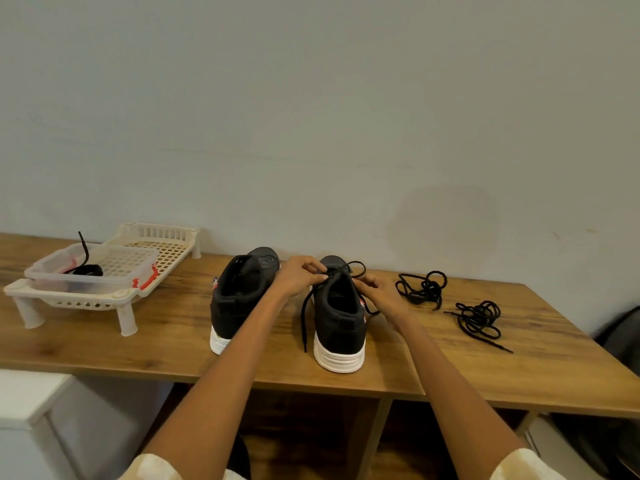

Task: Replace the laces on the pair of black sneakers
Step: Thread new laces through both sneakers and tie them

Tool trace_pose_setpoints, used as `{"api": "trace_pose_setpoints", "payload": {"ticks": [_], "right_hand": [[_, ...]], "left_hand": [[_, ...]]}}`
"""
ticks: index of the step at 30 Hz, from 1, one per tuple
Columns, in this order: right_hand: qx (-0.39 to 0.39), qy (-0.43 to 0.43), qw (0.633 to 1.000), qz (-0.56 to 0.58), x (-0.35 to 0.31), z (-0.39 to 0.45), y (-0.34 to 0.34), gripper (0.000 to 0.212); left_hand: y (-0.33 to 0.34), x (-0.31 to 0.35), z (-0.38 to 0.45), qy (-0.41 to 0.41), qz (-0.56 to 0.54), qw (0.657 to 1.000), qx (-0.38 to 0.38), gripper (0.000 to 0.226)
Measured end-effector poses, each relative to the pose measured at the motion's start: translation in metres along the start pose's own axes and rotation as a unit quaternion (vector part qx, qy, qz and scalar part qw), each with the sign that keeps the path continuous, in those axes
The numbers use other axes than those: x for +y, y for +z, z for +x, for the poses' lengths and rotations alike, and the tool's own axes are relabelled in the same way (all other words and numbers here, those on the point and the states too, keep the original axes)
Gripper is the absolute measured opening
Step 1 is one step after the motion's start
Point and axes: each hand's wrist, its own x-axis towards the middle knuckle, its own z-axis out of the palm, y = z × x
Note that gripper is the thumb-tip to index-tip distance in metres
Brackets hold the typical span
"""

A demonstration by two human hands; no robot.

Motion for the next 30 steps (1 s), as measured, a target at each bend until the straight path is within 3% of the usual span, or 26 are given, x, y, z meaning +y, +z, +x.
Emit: {"api": "trace_pose_setpoints", "payload": {"ticks": [3, 8, 16, 21, 24, 28, 30], "right_hand": [[0.009, 0.009, 1.0, 0.021, 0.0, 0.001, 0.001, 0.013], [0.073, 0.099, 0.979, 0.165, 0.0, 0.004, 0.004, 0.017], [0.071, 0.11, 0.969, 0.208, 0.003, 0.005, 0.001, 0.013], [0.07, 0.092, 0.956, 0.271, 0.018, 0.008, -0.003, 0.024], [0.056, 0.074, 0.967, 0.238, 0.016, 0.006, -0.003, 0.023], [-0.001, 0.036, 0.998, 0.055, 0.01, 0.005, -0.002, 0.028], [-0.005, 0.026, 1.0, 0.016, 0.008, 0.006, -0.001, 0.027]], "left_hand": [[0.0, -0.001, 0.001, -0.003, 0.002, 1.0, 0.008, 0.014], [0.0, -0.002, 0.001, 0.008, 0.011, 1.0, 0.002, 0.01], [0.003, 0.005, -0.003, 0.073, 0.087, 0.993, 0.02, 0.008], [0.004, 0.005, -0.001, 0.075, 0.1, 0.992, 0.022, 0.01], [0.004, 0.003, -0.001, 0.079, 0.1, 0.992, 0.018, 0.014], [0.005, 0.003, 0.0, 0.08, 0.109, 0.991, 0.022, 0.016], [0.005, 0.003, -0.001, 0.077, 0.111, 0.991, 0.023, 0.015]]}}
